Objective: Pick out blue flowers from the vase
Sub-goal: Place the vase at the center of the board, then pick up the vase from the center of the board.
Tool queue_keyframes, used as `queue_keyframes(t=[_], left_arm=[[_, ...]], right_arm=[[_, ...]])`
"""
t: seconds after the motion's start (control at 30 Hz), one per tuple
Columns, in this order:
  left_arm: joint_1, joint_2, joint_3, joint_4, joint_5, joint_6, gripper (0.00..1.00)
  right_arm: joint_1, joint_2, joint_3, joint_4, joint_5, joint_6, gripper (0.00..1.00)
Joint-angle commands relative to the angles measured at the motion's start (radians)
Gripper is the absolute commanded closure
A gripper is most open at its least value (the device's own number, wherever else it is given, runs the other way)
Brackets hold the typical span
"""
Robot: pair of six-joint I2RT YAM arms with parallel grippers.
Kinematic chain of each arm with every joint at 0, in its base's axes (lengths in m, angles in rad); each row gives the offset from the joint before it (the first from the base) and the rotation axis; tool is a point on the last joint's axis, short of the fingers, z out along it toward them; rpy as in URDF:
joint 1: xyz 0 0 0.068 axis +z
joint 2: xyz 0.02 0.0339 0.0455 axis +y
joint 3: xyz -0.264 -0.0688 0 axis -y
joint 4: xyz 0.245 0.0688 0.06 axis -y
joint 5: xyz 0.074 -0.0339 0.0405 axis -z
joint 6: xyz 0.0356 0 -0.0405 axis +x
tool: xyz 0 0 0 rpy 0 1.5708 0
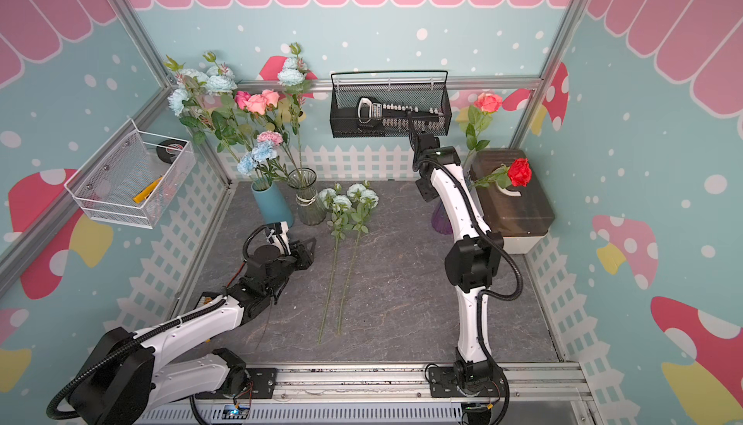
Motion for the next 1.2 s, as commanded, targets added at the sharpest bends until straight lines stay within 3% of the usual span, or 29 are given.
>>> queue_keyframes(t=[0.0,0.1,0.2,0.47,0.63,0.73,1.17], left_arm=[[0.007,-0.001,0.003,0.027,0.008,-0.018,0.41],[0.007,-0.002,0.002,0.028,0.009,-0.020,0.41],[0.007,-0.002,0.002,0.028,0.008,-0.020,0.41],[0.007,0.009,0.003,0.039,0.025,-0.023,0.41],[0.007,0.017,0.008,0.036,0.033,-0.020,0.41],[0.007,0.018,0.007,0.044,0.038,-0.021,0.41],[0.014,0.001,-0.010,0.053,0.044,-0.026,0.41]], right_arm=[[0.029,-0.103,-0.032,0.032,0.028,0.016,0.43],[0.061,-0.178,-0.088,0.050,0.019,0.034,0.44],[0.099,-0.315,-0.251,0.121,-0.023,0.059,0.45],[0.126,-0.830,-1.125,0.614,-0.135,0.218,0.55],[0.122,-0.906,-1.439,0.852,-0.118,0.308,0.55],[0.099,-0.864,-1.507,0.960,-0.128,0.333,0.53],[-0.045,-0.652,-1.524,1.252,-0.165,0.371,0.52]])
